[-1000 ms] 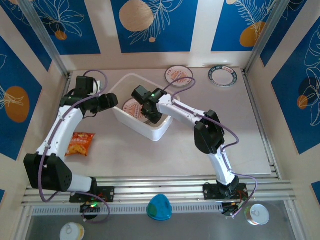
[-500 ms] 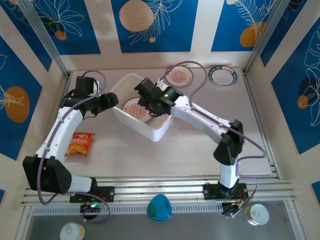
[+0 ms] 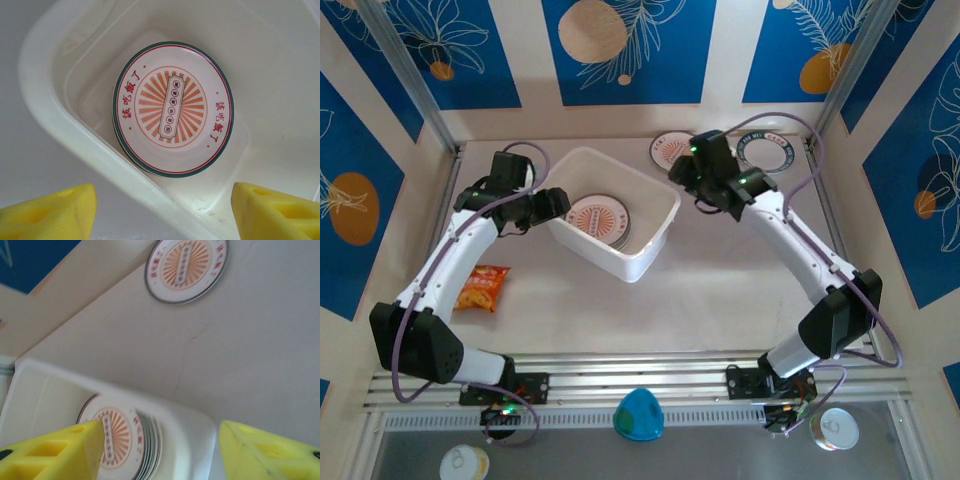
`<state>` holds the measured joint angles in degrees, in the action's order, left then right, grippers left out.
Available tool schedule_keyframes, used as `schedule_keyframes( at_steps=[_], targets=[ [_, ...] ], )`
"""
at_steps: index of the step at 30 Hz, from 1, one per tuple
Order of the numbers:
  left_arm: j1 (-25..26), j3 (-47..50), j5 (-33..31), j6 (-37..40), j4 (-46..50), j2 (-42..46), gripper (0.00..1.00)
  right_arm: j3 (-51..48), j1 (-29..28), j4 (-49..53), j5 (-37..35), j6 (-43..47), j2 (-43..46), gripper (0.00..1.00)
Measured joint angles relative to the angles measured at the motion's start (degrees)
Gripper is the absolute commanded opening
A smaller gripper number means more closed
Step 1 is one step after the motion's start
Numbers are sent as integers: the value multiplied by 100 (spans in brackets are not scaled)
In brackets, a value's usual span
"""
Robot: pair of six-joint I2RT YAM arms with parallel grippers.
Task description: Place the plates into the plastic bin on the countertop
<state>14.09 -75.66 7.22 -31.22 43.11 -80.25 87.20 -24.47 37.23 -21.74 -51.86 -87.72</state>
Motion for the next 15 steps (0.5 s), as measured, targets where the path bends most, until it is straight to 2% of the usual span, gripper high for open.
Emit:
schedule_keyframes(
  at_steps=[3, 8, 12, 15],
  targets=[
    [9, -92, -90, 2, 31, -13, 72, -31, 546, -140, 487, 4, -98, 57],
    [9, -195, -245, 7, 61, -13, 72, -90, 1255, -411, 1130, -68, -616, 54],
    [9, -197, -328, 22, 70, -13, 72, 83, 1482, -452, 1331, 39, -1309, 53],
    [9, -199, -396, 52, 96, -13, 72, 496, 1587, -481, 1596, 76, -1956, 45]
  ],
)
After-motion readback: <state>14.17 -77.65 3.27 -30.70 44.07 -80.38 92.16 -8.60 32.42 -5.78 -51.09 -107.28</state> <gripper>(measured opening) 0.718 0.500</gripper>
